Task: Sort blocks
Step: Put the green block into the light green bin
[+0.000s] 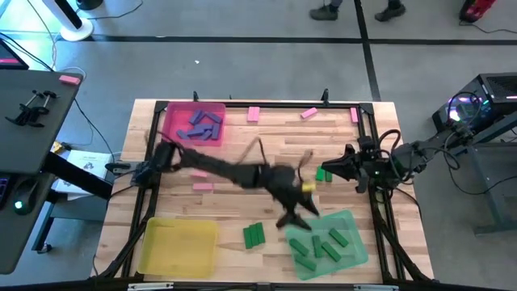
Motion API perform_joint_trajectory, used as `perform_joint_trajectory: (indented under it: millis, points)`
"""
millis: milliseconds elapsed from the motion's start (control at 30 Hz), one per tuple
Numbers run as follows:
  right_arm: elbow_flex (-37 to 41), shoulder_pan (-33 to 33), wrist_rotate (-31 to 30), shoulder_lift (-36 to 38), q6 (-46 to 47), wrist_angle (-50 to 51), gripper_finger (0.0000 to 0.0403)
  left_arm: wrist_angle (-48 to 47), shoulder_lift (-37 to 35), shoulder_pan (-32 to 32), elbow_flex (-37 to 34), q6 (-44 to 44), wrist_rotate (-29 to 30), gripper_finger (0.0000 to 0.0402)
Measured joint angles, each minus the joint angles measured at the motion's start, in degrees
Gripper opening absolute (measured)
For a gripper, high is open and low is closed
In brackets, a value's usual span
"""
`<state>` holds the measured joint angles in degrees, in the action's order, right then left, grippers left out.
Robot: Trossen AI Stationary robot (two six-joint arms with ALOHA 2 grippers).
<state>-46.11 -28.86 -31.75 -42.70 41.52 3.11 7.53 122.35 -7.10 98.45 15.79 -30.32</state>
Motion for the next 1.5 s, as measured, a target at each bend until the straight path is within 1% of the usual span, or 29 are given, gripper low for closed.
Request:
perform_joint_trajectory:
  millis: [133, 200, 233, 300, 367, 433, 500, 567, 633, 667, 767, 800, 900, 1067, 1167, 1300, 1433, 1500]
  points:
    - [0.0, 0.5, -0.6, 0.0, 0.0, 0.1, 0.0000, -17.9, -7.7, 6.1, -0.1, -6.1, -4.2, 0.0267]
    - [0.0, 1.5, -1.2, -0.1, 1.6, 0.9, 0.0000, -24.3, -11.5, 8.6, -2.7, -8.5, -5.5, 0.0259]
    - [0.0, 2.3, -1.9, -0.1, 3.7, 2.5, 0.0002, -25.8, -13.6, 9.8, -4.9, -9.1, -5.9, 0.0254]
    - [0.0, 4.2, -3.1, -0.1, 10.0, 8.9, 0.0011, -24.9, -18.7, 11.6, -11.5, -8.4, -6.1, 0.0248]
    - [0.0, 6.4, -2.7, -0.5, 17.1, 18.4, 0.0030, -18.0, -24.5, 13.0, -20.0, -4.8, -6.0, 0.0243]
    - [0.0, 8.7, -1.1, -1.7, 24.2, 28.7, 0.0060, -7.8, -30.3, 13.6, -29.9, 0.9, -4.2, 0.0241]
    - [0.0, 11.1, 1.5, -3.4, 30.1, 38.0, 0.0097, 3.0, -35.2, 13.7, -39.5, 7.2, -0.3, 0.0241]
    - [0.0, 13.2, 4.5, -5.7, 34.0, 45.0, 0.0137, 11.9, -39.4, 13.5, -48.3, 13.6, 4.7, 0.0241]
    - [0.0, 14.9, 7.5, -8.1, 35.7, 50.7, 0.0170, 20.4, -43.0, 13.4, -55.2, 18.9, 9.2, 0.0240]
    - [0.0, 15.8, 9.2, -9.5, 36.8, 53.0, 0.0182, 23.1, -44.7, 13.4, -58.2, 20.9, 10.8, 0.0240]
    - [0.0, 18.7, 14.7, -14.6, 41.8, 59.5, 0.0197, 28.4, -47.6, 13.2, -64.5, 24.6, 15.0, 0.0240]
    - [0.0, 19.4, 15.6, -16.3, 42.8, 60.2, 0.0197, 29.1, -48.4, 13.1, -65.8, 25.0, 16.3, 0.0240]
    - [0.1, 20.7, 15.8, -22.5, 44.7, 60.7, 0.0191, 30.7, -49.5, 13.3, -67.2, 25.0, 19.5, 0.0240]
    - [0.1, 23.6, 15.6, -31.1, 46.9, 61.2, 0.0180, 34.2, -49.5, 14.4, -67.2, 23.6, 19.9, 0.0240]
    - [0.1, 25.4, 17.3, -35.0, 45.3, 61.2, 0.0177, 35.9, -49.5, 15.2, -67.2, 23.0, 19.9, 0.0240]
    - [0.2, 27.6, 20.4, -39.3, 40.6, 59.7, 0.0176, 36.1, -49.5, 16.5, -67.2, 23.0, 18.7, 0.0240]
    - [0.2, 30.5, 21.3, -40.6, 36.3, 56.9, 0.0176, 36.1, -49.5, 17.3, -67.2, 23.0, 17.5, 0.0240]
    - [0.2, 31.8, 22.2, -40.6, 33.9, 57.3, 0.0176, 36.1, -49.5, 17.7, -67.2, 23.0, 16.7, 0.0240]
